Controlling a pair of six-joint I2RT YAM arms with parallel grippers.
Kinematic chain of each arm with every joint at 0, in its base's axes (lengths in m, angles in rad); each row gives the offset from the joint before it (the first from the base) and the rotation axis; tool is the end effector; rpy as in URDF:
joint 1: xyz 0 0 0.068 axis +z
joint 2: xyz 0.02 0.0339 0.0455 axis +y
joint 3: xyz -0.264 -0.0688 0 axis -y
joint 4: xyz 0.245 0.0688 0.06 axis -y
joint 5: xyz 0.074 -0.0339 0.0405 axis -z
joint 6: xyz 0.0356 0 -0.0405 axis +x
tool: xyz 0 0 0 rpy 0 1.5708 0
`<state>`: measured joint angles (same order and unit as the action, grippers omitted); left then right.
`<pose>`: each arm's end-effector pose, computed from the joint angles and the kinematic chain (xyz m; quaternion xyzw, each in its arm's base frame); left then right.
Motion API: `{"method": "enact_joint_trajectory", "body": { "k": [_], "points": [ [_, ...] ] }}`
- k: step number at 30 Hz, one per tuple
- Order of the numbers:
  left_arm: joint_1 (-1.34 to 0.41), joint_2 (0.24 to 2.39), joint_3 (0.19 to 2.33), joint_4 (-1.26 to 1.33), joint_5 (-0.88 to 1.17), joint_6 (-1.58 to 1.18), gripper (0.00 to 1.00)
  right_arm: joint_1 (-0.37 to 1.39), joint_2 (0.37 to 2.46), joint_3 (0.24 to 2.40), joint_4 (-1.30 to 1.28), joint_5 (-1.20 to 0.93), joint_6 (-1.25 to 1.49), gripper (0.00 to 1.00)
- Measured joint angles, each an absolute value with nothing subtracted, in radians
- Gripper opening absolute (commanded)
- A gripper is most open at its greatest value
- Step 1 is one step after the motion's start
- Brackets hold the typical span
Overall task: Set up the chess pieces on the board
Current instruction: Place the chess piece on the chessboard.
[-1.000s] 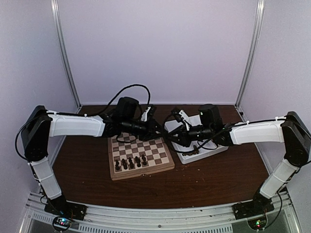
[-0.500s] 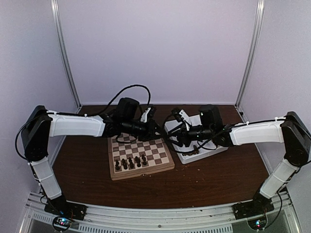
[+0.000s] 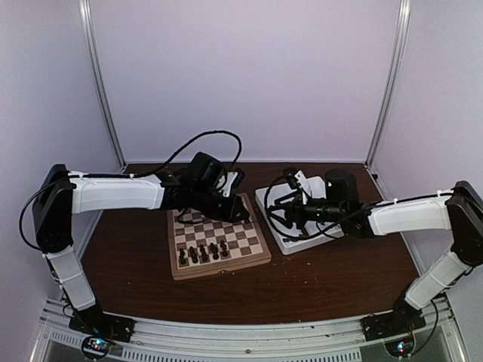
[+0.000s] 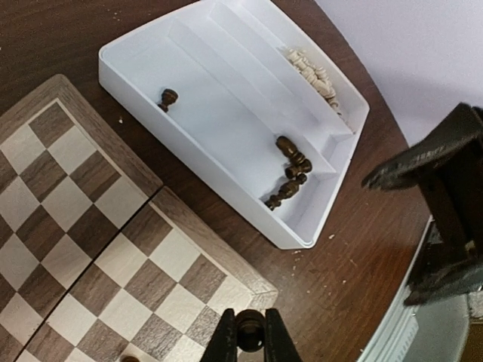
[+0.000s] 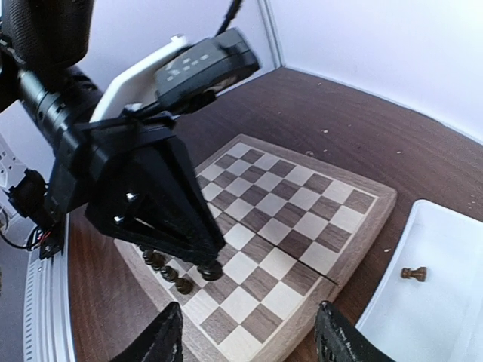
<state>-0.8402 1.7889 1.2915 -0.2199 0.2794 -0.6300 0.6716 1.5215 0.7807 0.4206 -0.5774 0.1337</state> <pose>0.2614 -0.3064 0.2359 0.1519 0.8904 -0.3689 0.2190 0.2438 0.2186 0.2234 -0.3672 0.7050 0.4323 0.4258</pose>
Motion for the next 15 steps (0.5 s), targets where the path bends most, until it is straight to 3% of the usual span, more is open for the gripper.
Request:
{"method": "enact_joint_trajectory", "body": {
  "k": [7,11,15],
  "points": [
    [-0.888,1.789,1.309,-0.302,0.167,-0.493,0.0,0.603,1.491,0.719,0.51,-0.489,0.197,0.62],
    [-0.898,1.789,1.309,-0.318,0.148,-0.463,0.0,0.577,1.488,0.686,0.549,-0.439,0.24,0.73],
    [-0.901,1.789,1.309,-0.319,0.133,-0.443,0.0,0.558,1.489,0.674,0.568,-0.415,0.279,0.99]
  ]
}}
